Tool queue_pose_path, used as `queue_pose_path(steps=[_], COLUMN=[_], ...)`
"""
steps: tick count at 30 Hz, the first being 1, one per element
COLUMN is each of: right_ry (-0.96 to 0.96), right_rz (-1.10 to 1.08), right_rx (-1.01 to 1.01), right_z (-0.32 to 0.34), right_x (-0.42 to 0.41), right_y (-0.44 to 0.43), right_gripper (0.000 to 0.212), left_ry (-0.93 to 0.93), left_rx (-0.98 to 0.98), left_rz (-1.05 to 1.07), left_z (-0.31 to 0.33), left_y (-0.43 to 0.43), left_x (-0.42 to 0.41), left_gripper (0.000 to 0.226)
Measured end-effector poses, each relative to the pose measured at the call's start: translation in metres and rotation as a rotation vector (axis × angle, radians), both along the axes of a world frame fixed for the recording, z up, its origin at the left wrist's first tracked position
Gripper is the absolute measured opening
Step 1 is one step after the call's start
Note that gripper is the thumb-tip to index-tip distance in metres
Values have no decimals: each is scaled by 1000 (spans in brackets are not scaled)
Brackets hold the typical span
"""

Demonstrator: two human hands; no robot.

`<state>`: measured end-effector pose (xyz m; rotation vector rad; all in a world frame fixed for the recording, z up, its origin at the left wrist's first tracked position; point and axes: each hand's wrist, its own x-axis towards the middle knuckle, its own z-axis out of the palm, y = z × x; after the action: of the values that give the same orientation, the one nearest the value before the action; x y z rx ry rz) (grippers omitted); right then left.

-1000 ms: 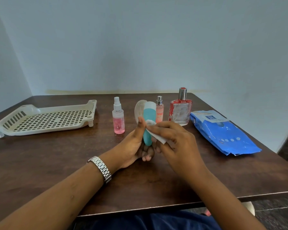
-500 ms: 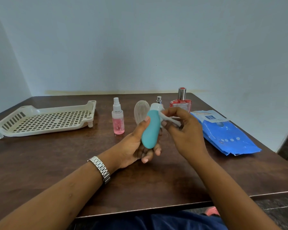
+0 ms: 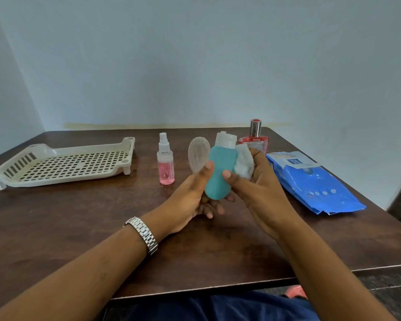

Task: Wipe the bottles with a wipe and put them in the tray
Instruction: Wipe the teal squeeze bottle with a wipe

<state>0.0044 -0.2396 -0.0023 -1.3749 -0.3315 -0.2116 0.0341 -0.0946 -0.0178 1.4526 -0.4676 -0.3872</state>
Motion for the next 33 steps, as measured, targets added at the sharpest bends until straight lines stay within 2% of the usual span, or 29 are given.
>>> queue_pose_path(steps=[3,6,8,11,15,17,20,23,26,28,29,33], right_ry=[-60,-106,-126,-174,-337,-378,-380,-358,-331,-344,-371,-436], right_rz=[-100,-254,-343,-432,-526,-524,-491,-457,-421,-466,-510,-606], right_rx=[-69,-196,-277,-375,-558,-636,-733,-825,-990,-1166,-1238,-1235], right_z=[-6,-11,-12,-15,-14,-15,-16,-14,-11,-12,-14,-15], right_x=[5,8,10,12,10,7,3,0,-5,-7,-7,-4], right_y=[3,5,4,-1,-3,-3,-1,0,6,12,14,11], right_gripper=[34,24,22,20,15,20,28,27,42,57,57,46], left_ry=[-17,-43,-92,-208,-235,-212,-185,-168,-167,-225,-268,-417], left_rx=[-63,-90,-62,13,-38,-89,-88,-51,5,61,96,146], left_rz=[67,102,153,254,301,293,296,279,265,281,297,389], left_z=[-3,-4,-4,-6,-3,-1,0,-3,-6,-8,-8,-10], left_y=[-1,-1,-2,-3,-4,-4,-4,-3,-4,-6,-6,-10], left_x=[1,1,1,1,-1,-2,-2,1,1,-1,-2,-3], left_gripper=[44,41,39,23,35,41,42,29,38,48,51,53])
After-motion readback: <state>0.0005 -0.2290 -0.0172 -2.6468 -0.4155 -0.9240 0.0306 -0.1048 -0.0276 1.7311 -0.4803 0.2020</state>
